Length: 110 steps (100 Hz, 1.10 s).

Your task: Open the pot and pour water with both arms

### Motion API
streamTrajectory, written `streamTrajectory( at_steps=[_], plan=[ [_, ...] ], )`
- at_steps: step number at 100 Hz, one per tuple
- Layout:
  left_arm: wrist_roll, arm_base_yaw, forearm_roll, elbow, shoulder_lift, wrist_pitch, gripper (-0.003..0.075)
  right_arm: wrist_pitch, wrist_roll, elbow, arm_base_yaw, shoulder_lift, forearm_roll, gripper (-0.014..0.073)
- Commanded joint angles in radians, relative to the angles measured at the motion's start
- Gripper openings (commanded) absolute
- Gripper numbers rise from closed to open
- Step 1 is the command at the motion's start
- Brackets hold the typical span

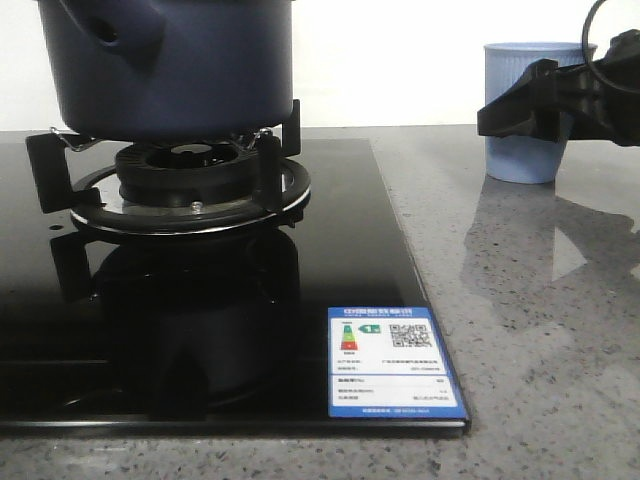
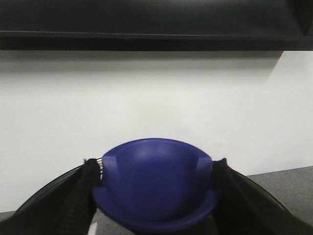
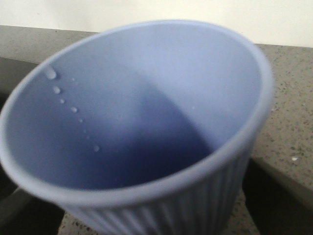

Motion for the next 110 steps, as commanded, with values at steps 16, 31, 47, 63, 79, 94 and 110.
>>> streamTrajectory(
  at_steps=[16,31,47,63,79,94,110],
  plan=[
    [-0.003,0.006,-0.004,-0.038,-0.026,-0.094,0.0408,0.039,0.112,-0.023,-0.006,-0.103,-0.117,0.0624],
    [-0.003,0.006,-0.004,-0.038,-0.026,-0.094,0.0408,0.057,0.197,-0.006,-0.027,-0.149,-0.182,0.0624],
    [-0.003,0.006,-0.004,-0.038,-0.026,-0.094,0.0408,0.038,0.236,0.066,-0.082,-0.217,-0.199,0.0624],
    [-0.003,0.006,-0.004,-0.038,-0.026,-0.094,0.0408,-0.008,0.276,0.155,-0.148,-0.318,-0.21,0.0624],
    [-0.003,-0.002,-0.008,-0.038,-0.026,-0.087,0.0408,0.008,0.312,0.218,-0.165,-0.451,-0.236,0.0624],
    [-0.003,-0.067,-0.008,-0.038,-0.015,-0.087,0.0408,0.032,0.347,0.236,-0.165,-0.568,-0.262,0.0624],
    [-0.003,-0.14,-0.008,-0.038,0.039,-0.105,0.0408,0.068,0.402,0.236,-0.165,-0.678,-0.281,0.0624]
  ],
)
